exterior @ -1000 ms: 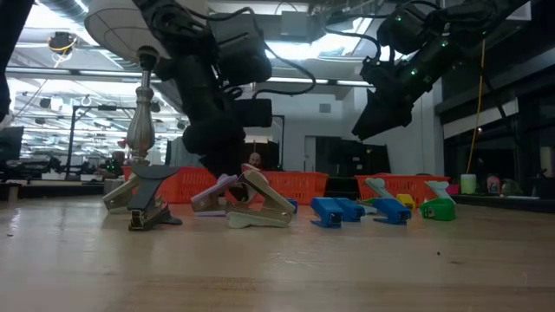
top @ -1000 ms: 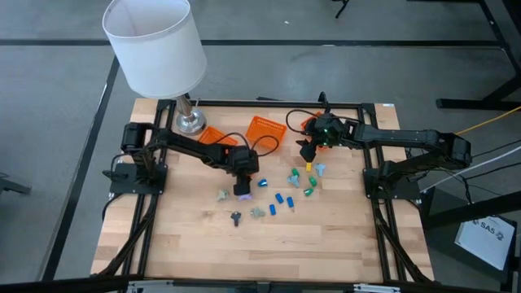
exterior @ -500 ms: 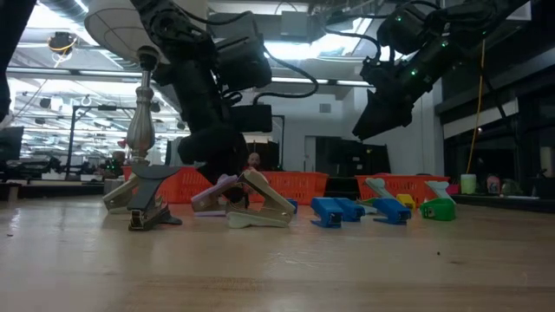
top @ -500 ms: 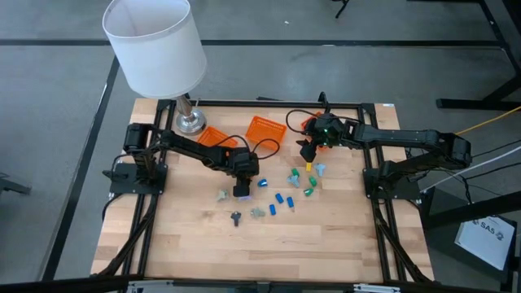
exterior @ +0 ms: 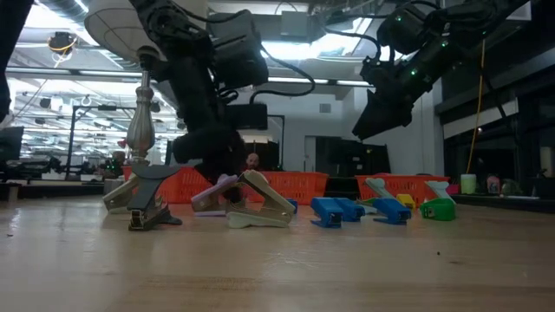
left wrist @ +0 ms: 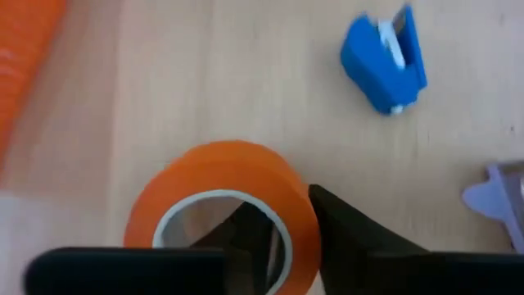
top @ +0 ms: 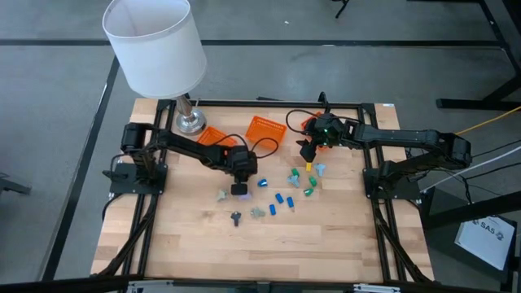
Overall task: Pick and place Stapler, Stapler remover, tape
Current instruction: Put the orange tape into the right orange bin
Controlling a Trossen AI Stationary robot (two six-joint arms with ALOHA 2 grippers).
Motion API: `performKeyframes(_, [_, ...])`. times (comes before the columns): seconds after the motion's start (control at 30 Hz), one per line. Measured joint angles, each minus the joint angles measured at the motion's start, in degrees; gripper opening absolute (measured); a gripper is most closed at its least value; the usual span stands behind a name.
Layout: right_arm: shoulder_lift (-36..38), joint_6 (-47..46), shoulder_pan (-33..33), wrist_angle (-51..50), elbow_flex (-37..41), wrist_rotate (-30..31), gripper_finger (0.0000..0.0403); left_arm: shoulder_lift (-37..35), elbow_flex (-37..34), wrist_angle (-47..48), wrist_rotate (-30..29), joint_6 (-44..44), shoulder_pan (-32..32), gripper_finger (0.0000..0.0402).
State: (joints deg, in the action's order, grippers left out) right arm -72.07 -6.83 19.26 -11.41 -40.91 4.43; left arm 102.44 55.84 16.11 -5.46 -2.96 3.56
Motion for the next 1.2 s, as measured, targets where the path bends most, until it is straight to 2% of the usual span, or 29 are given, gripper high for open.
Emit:
performKeyframes(0.13, [0.0, 0.0, 0.0, 1.6, 0.0, 0.0, 0.0214, -2.3, 0.1, -0.8, -0.7, -1.5, 0.0, 0.0037])
performKeyframes(0.33, [-0.2, 0.7, -0.8, 7.3, 0.0, 0.0, 0.0214, -6.3, 0.2, -4.6, -2.8, -2.6, 0.1, 0.0037])
performKeyframes(0.53, [-3.4, 8.2, -5.2, 18.7, 0.0, -0.1, 0.0214, -10.2, -0.4, -12.4, -1.9, -6.6, 1.8, 0.0044])
performKeyframes(0.7, [-7.2, 15.0, -9.0, 25.9, 0.0, -0.2, 0.0214, -12.9, -3.2, -19.9, 5.8, -7.0, 4.6, 0.0038])
performKeyframes(0.9, [-11.4, 19.0, -11.6, 34.1, 0.0, -0.2, 0.0214, -16.8, -11.2, -36.2, 14.3, -4.5, 7.7, 0.0044])
performKeyframes(1.13, [-15.0, 19.6, -12.1, 43.6, 0.0, -0.2, 0.0214, -18.3, -17.4, -50.2, 24.4, 0.2, 9.8, 0.0041])
performKeyframes(1.2, [-16.1, 19.8, -12.1, 46.0, 0.0, -0.2, 0.0214, -18.3, -17.8, -52.8, 25.0, 0.7, 9.8, 0.0044])
